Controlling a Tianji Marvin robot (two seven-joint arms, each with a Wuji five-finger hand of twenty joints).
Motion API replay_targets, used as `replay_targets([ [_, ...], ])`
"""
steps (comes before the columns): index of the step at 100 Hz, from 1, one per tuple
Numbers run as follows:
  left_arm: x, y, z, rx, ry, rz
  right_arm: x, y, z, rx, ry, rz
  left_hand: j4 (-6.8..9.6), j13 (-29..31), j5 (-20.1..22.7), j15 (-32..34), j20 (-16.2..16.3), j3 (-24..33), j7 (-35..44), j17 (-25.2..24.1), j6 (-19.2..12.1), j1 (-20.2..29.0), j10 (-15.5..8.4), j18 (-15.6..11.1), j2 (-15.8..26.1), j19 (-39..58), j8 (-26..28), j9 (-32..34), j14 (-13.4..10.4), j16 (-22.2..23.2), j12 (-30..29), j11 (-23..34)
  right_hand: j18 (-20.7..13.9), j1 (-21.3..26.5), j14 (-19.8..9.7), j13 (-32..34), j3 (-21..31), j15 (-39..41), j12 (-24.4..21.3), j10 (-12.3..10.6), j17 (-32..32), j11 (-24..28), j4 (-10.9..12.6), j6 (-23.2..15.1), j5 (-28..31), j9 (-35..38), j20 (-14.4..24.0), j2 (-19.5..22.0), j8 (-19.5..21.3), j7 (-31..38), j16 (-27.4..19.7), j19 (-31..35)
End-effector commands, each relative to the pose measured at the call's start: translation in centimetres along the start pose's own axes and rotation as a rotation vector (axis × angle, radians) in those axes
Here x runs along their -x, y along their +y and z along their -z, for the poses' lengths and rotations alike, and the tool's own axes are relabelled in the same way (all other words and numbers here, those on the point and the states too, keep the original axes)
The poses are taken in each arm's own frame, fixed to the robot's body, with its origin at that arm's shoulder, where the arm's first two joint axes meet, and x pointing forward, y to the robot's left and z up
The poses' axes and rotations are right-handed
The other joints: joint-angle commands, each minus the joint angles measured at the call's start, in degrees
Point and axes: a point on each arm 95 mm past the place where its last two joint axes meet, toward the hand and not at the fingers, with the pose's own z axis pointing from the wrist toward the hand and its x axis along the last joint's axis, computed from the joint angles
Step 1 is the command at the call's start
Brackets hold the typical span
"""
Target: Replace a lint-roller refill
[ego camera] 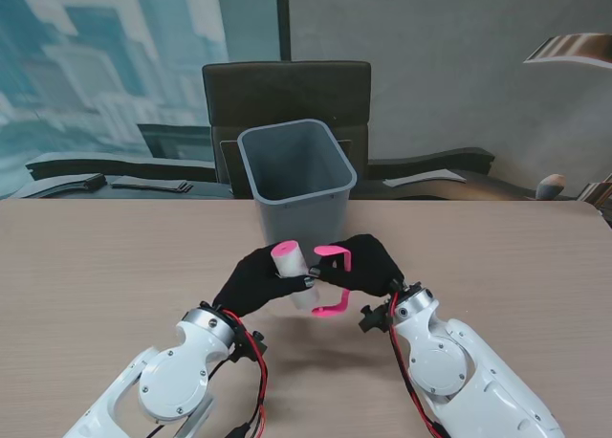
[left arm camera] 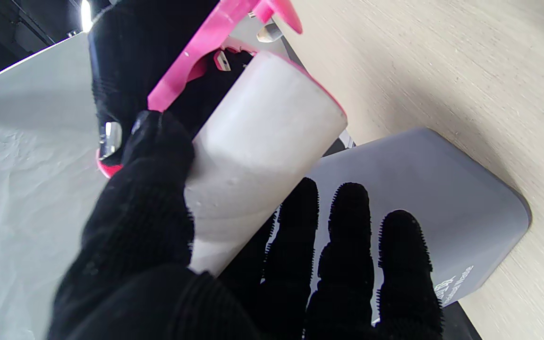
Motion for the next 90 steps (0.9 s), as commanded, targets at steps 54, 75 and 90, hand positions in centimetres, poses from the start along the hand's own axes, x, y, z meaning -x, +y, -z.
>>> replay_targets([
  [54,-0.5,1.4,0.1,0.066,-0.004,0.069,-0.3,-0.5,-0.2,0.010,0.009,-0.001,3.43,-0.81,4.00,1.54,-0.30,5.52,11.14,-0.42,-7.23,8.30,-0.17,-1.17,7.93,1.91,1.43,-1.02,-0.41,1.05,1.66,0.77,-11.85,-2.39,-12.84,-1.74,1.51,7.21,0.29,5.15,3.17,6.22,-0.78,6.58,0.80,4.40,0.13,2.19,-0.73,-1.21,1.67,11.38],
  [75,-0.6,1.6,0.2,0.074,-0.010,0.092,-0.4,-0.6,-0.4,0.017,0.015,0.010,3.40,-0.76,4.05,1.55,-0.29,5.54,11.16,-0.32,-7.19,8.24,-0.17,-1.16,7.96,1.98,1.44,-0.99,-0.47,1.04,1.65,0.78,-11.87,-2.35,-12.88,-1.73,1.56,7.19,0.28,5.10,3.17,6.20,-0.77,6.46,0.68,4.40,0.06,2.18,-0.77,-1.34,1.65,11.38],
  [90,-0.6,1.9,0.2,0.087,-0.018,0.106,-0.5,-0.6,-0.5,0.035,0.020,0.017,3.41,-0.78,4.04,1.53,-0.32,5.56,11.16,-0.35,-7.23,8.27,-0.24,-1.18,7.95,1.96,1.44,-0.96,-0.44,1.02,1.64,0.77,-11.96,-2.35,-12.96,-1.73,1.73,7.15,0.27,4.94,3.18,6.16,-0.72,6.27,0.51,4.39,-0.04,2.34,-0.80,-1.47,1.61,11.38],
])
